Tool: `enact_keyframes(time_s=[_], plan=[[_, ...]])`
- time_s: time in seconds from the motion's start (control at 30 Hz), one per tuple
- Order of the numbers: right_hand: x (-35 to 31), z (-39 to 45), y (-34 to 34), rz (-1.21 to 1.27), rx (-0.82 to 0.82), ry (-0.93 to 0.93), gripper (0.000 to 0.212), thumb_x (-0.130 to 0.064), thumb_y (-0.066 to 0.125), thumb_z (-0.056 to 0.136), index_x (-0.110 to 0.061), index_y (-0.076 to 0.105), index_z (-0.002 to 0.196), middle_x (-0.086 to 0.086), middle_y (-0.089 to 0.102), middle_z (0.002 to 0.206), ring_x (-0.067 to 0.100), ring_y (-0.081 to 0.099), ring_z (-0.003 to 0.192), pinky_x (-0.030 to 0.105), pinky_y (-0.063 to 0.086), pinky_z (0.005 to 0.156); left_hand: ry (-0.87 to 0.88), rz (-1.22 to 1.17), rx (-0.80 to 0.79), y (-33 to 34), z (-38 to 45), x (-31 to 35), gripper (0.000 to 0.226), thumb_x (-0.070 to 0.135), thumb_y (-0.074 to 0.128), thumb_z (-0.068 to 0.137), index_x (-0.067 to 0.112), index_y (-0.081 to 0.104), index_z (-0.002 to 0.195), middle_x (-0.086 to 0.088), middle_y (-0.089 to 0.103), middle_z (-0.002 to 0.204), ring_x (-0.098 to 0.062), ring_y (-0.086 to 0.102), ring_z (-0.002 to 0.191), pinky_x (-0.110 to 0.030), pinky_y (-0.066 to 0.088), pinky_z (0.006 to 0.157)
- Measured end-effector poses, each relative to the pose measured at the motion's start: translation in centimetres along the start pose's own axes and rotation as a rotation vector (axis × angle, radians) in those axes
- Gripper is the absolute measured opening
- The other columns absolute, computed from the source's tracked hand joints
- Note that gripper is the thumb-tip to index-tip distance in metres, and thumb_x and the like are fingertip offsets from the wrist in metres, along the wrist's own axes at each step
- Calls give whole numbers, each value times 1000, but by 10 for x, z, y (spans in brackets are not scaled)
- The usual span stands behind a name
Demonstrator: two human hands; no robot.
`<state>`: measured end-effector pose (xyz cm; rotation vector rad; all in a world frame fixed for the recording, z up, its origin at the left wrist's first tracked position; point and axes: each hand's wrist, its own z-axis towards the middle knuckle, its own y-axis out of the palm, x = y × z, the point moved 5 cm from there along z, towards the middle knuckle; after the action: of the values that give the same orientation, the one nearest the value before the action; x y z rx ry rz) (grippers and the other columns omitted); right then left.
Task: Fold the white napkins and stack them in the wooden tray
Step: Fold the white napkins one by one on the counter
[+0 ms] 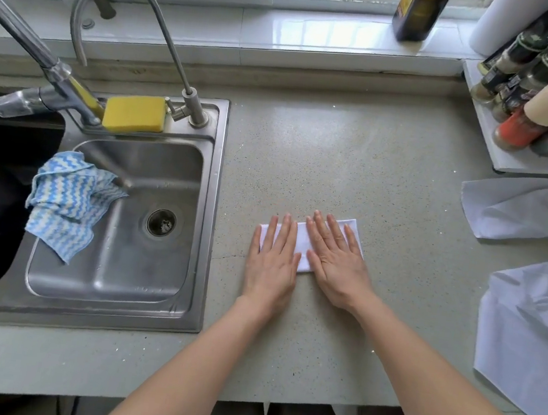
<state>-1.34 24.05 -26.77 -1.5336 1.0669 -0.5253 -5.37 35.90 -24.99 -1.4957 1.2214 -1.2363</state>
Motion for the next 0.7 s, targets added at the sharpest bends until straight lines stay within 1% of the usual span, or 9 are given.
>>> enact_keyframes(time_s=[0.1, 0.2, 0.33, 0.4, 0.43, 0.47, 0.53, 0.6, 0.7], plan=[[10, -1, -1, 3, 3, 6, 57, -40, 11, 102, -26, -21, 147, -12, -28, 153, 5, -29, 140, 28, -20, 115, 2, 50, -91, 17, -1, -9, 59, 41, 8, 103, 16, -26, 145, 1, -29, 154, -21, -24, 144, -44, -14, 117], [35, -10, -5, 13, -11, 100, 57, -39, 11, 102, -25, -23, 146, -8, -27, 154, 6, -27, 140, 29, -17, 116, 20, 95, -115, 14, 0, -14, 62, 44, 8, 102, 15, -26, 145, 0, -30, 153, -20, -22, 144, -43, -15, 116], [49, -11, -17, -36, -74, 51, 57, -32, 15, 102, -22, -19, 148, -6, -21, 157, 5, -20, 142, 28, -13, 116, -56, 105, -170, 0, 4, -27, 60, 38, 11, 104, 12, -19, 149, 0, -25, 155, -19, -17, 146, -42, -12, 117], [46, -5, -25, -42, -64, 54, 58, -22, 22, 102, -16, -4, 153, -1, -8, 161, 12, -5, 147, 29, 0, 119, -74, 135, -168, -10, 8, -26, 56, 27, 19, 105, 10, -7, 152, -4, -12, 160, -22, -6, 148, -41, -5, 119], [42, 0, -30, -58, -46, 53, 57, -16, 27, 100, -10, 7, 153, 4, 4, 161, 17, 7, 147, 31, 11, 119, -82, 138, -133, -17, 13, -24, 54, 20, 25, 104, 9, 4, 153, -6, 2, 161, -24, 7, 148, -39, 3, 119], [39, 5, -36, -89, -13, 38, 52, -10, 31, 98, -6, 20, 149, 9, 19, 156, 23, 21, 142, 34, 26, 113, -96, 128, -82, -25, 18, -22, 49, 15, 31, 102, 7, 21, 150, -9, 21, 157, -25, 24, 142, -36, 16, 117], [33, 14, -50, -148, 55, -19, 32, -3, 38, 95, -5, 43, 127, 10, 41, 131, 25, 40, 119, 34, 44, 90, -157, 77, -9, -38, 28, -17, 29, 10, 40, 98, 9, 50, 125, -9, 52, 129, -23, 48, 114, -31, 37, 96], [32, 25, -60, -159, 31, -56, 20, 1, 41, 93, -7, 50, 109, 8, 45, 113, 23, 44, 105, 32, 42, 74, -274, -39, -43, -44, 34, -21, 13, 17, 47, 98, 12, 56, 107, -7, 59, 109, -23, 53, 98, -31, 42, 82], [37, 47, -67, -165, -117, -70, 15, 2, 42, 91, -12, 45, 96, 9, 48, 97, 25, 48, 90, 30, 33, 66, -452, -224, -207, -40, 35, -31, 15, 29, 54, 95, 14, 58, 94, -6, 61, 93, -25, 57, 88, -31, 45, 71]])
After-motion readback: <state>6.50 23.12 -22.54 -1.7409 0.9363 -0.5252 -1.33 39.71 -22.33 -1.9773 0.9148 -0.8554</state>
